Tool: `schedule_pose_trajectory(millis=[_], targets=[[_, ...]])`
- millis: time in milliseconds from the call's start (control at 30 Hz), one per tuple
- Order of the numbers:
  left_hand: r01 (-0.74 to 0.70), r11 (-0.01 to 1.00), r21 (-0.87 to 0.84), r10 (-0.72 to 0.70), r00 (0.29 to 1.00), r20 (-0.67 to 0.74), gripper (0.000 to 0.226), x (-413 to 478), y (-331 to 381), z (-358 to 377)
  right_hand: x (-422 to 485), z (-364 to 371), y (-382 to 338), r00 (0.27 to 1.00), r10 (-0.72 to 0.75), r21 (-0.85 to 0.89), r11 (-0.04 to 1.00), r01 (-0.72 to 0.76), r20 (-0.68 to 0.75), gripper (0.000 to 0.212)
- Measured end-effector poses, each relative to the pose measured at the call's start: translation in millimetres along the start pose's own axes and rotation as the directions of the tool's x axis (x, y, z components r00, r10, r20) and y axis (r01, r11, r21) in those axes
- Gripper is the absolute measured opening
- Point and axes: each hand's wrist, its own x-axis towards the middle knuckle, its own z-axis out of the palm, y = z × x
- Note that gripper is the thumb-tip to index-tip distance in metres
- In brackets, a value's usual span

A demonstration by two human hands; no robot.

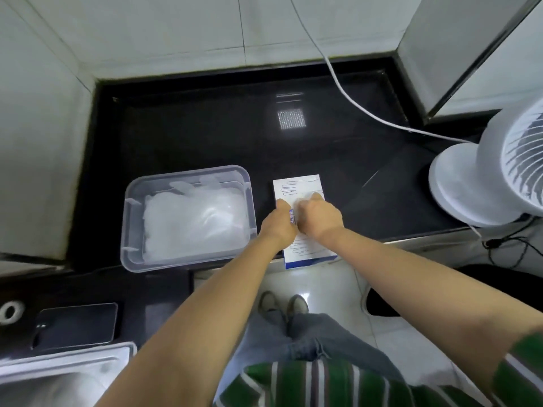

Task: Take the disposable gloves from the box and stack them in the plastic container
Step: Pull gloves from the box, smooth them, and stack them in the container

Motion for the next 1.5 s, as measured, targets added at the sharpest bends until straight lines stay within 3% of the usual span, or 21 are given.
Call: schedule_pose_trajectory(millis=[167, 267, 367, 467, 500, 567, 667, 733, 767, 833, 900, 933, 1000, 1067, 1133, 1200, 1233, 1333, 1433, 1500], targets=[[0.062, 0.998, -0.021, -0.061, 0.997, 0.046, 0.039, 9, 1, 1, 3, -3, 7, 0.996, 0.063, 0.17, 0.984, -0.051, -0.066, 0.018], [0.077, 0.997, -0.023, -0.075, 0.995, 0.062, 0.039, 14, 1, 0, 8, -5, 14, 0.996, 0.091, 0.385, 0.92, -0.075, -0.023, 0.021], [0.077, 0.997, -0.009, -0.076, 0.996, 0.039, 0.043, 15, 3, 0, 9, -17, 19, 0.999, 0.01, 0.686, 0.727, -0.036, 0.043, 0.027], [0.076, 0.996, 0.035, -0.077, 0.997, 0.01, 0.05, 13, 6, 3, 9, -33, 25, 0.999, 0.02, 0.91, 0.414, -0.041, 0.036, 0.016], [0.078, 0.996, 0.036, -0.078, 0.997, 0.008, 0.05, 13, 6, 4, 10, -37, 27, 0.999, 0.04, 0.942, 0.335, -0.035, 0.023, 0.015], [0.081, 0.996, 0.033, -0.081, 0.997, 0.003, 0.05, 13, 7, 5, 12, -43, 32, 0.996, 0.076, 0.959, 0.279, -0.056, 0.036, 0.02], [0.088, 0.995, 0.044, -0.088, 0.996, 0.0, 0.052, 15, 7, 5, 11, -45, 37, 0.971, 0.071, 0.893, 0.382, -0.238, 0.228, 0.041], [0.091, 0.994, 0.057, -0.091, 0.996, 0.006, 0.052, 15, 7, 3, 11, -40, 40, 0.959, 0.074, 0.834, 0.478, -0.275, 0.274, 0.029], [0.09, 0.994, 0.059, -0.091, 0.996, 0.016, 0.051, 14, 8, 3, 10, -40, 40, 0.967, 0.082, 0.846, 0.469, -0.251, 0.242, 0.017], [0.085, 0.996, 0.021, -0.086, 0.996, 0.038, 0.047, 12, 8, 0, 8, -44, 40, 0.987, 0.072, 0.936, 0.316, -0.157, 0.142, 0.01], [0.11, 0.991, -0.074, -0.105, 0.992, 0.065, 0.042, 12, 7, -3, 8, -54, 41, 0.999, 0.04, 0.993, 0.112, -0.035, 0.03, 0.017], [0.134, 0.98, -0.146, -0.123, 0.989, 0.082, 0.038, 12, 7, -5, 8, -60, 41, 1.0, 0.023, 0.998, 0.063, 0.008, -0.009, 0.021], [0.173, 0.916, -0.362, -0.156, 0.985, 0.077, 0.029, 12, 10, -10, 7, -66, 41, 0.999, -0.021, 0.997, 0.067, 0.033, -0.032, 0.022], [0.15, 0.758, -0.635, -0.183, 0.983, 0.013, 0.024, 7, 18, -19, 5, -65, 42, 0.998, -0.055, 0.993, 0.115, 0.026, -0.02, 0.021], [0.05, 0.575, -0.817, -0.202, 0.976, -0.082, 0.035, -1, 25, -30, 3, -56, 39, 1.0, -0.023, 0.989, 0.151, 0.005, -0.001, 0.027], [0.009, 0.485, -0.875, -0.196, 0.976, -0.099, 0.057, -8, 31, -40, 0, -48, 34, 0.999, 0.038, 0.983, 0.179, -0.028, 0.022, 0.037], [0.008, 0.524, -0.852, -0.181, 0.978, -0.102, 0.06, -10, 32, -43, -1, -46, 30, 0.999, 0.048, 0.978, 0.205, -0.029, 0.02, 0.039], [0.034, 0.739, -0.673, -0.164, 0.978, -0.131, 0.038, -10, 32, -40, -7, -45, 20, 0.999, -0.001, 0.936, 0.35, 0.034, -0.036, 0.033], [-0.019, 0.745, -0.667, -0.226, 0.934, -0.279, 0.009, -11, 26, -36, -12, -45, 12, 0.996, -0.063, 0.906, 0.416, 0.083, -0.062, 0.028], [-0.11, 0.816, -0.568, -0.186, 0.88, -0.438, 0.006, -13, 19, -38, -13, -44, 9, 0.996, -0.057, 0.901, 0.425, 0.089, -0.071, 0.024]])
